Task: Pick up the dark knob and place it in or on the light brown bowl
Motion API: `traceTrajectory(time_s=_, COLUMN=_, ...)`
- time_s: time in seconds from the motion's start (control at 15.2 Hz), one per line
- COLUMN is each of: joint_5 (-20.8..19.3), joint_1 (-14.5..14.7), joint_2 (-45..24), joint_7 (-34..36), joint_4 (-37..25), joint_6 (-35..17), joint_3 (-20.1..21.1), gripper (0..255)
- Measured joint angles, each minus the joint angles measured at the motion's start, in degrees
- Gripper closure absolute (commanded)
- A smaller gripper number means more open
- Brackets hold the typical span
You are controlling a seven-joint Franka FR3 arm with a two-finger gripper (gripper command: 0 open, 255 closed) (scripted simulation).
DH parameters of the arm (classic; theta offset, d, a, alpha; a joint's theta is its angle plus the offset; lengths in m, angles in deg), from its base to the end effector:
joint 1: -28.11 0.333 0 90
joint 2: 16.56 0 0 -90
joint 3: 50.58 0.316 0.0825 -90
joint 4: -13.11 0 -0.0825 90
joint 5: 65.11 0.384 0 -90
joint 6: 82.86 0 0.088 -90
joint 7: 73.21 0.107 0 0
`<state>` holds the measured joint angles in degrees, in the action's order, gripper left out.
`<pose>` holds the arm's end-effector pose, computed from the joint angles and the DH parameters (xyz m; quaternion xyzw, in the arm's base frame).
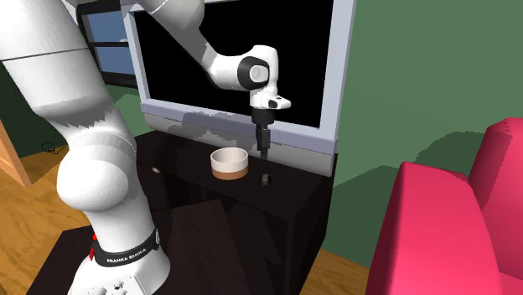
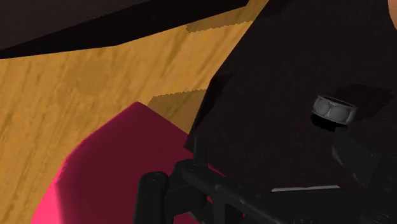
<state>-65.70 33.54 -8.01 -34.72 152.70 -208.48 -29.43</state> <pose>0.4084 0.2030 0.3485 0.9928 -0.1036 -0.0276 0.0541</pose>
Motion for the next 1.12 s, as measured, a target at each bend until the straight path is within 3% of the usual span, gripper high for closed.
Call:
traceTrajectory(time_s=0.4, joint_5=-7.8, joint_1=1.3, joint_2=-14.8, joint_7=10.5, joint_4=-7.6, joint_6=-5.2, joint_3=2.3, gripper=0)
traceTrajectory(time_s=0.79, joint_5=-16.2, joint_1=5.8, joint_2=-29.8, joint_7=19.9, joint_4=-18.1, joint_6=-7.3, joint_3=0.7, gripper=0)
traceTrajectory(time_s=1.12, joint_5=-18.5, joint_1=7.2, joint_2=-34.2, joint_7=22.0, joint_4=-20.1, joint_6=-9.2, joint_3=-0.6, gripper=0)
